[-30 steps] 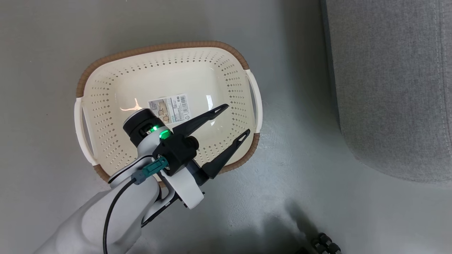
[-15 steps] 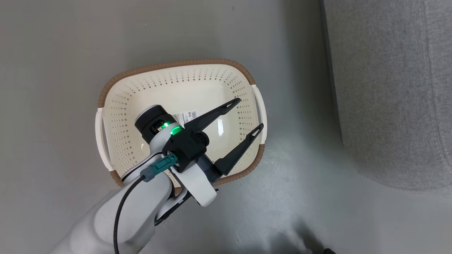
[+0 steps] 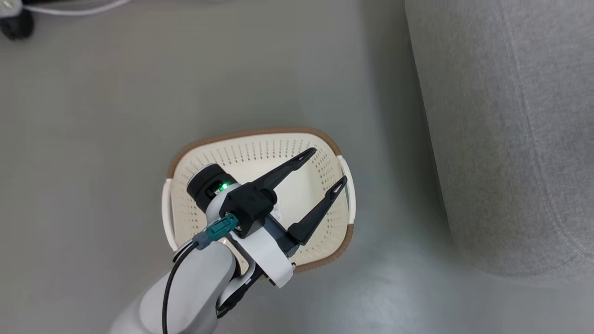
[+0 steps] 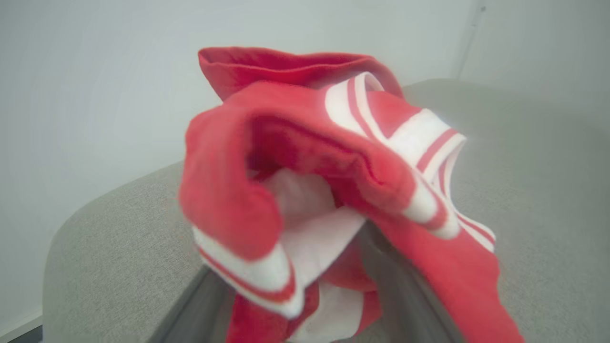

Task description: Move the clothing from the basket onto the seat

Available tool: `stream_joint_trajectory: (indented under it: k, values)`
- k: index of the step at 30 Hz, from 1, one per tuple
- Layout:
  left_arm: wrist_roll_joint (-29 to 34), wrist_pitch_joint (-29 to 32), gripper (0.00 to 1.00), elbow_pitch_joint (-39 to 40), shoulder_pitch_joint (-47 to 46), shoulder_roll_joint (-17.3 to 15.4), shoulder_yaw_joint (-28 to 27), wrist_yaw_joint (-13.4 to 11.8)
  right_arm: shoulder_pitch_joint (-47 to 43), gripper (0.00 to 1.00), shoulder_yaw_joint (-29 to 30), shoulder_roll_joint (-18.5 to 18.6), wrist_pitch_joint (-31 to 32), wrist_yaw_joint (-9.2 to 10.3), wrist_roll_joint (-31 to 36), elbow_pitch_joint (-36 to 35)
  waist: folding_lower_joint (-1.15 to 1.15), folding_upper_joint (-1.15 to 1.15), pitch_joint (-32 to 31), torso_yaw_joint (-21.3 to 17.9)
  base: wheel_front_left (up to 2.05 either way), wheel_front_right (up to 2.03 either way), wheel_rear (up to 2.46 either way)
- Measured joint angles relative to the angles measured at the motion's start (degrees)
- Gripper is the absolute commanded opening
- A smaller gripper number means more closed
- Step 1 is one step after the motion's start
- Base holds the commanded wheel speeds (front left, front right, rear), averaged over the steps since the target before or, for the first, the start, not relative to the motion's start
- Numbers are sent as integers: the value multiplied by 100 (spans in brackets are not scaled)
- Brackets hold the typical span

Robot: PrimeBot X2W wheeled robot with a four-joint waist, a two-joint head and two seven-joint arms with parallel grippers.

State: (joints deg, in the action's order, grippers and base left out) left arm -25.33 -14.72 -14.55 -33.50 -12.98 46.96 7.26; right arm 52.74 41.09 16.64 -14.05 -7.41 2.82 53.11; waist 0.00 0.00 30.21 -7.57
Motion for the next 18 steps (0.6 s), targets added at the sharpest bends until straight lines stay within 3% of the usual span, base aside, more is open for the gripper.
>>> stream_joint_trajectory:
  k: [7, 18]
  values:
    - [-1, 0, 100, -124, 412, 172, -342, 0, -699, 100, -642, -38, -18, 0, -521, -294, 0, 0, -639, 144, 0, 0, 0]
    - [8, 0, 100, -341, 1110, 320, -1114, 0, -1829, 100, -1461, -523, -19, 0, -1099, -931, 0, 0, -1608, 411, 0, 0, 0]
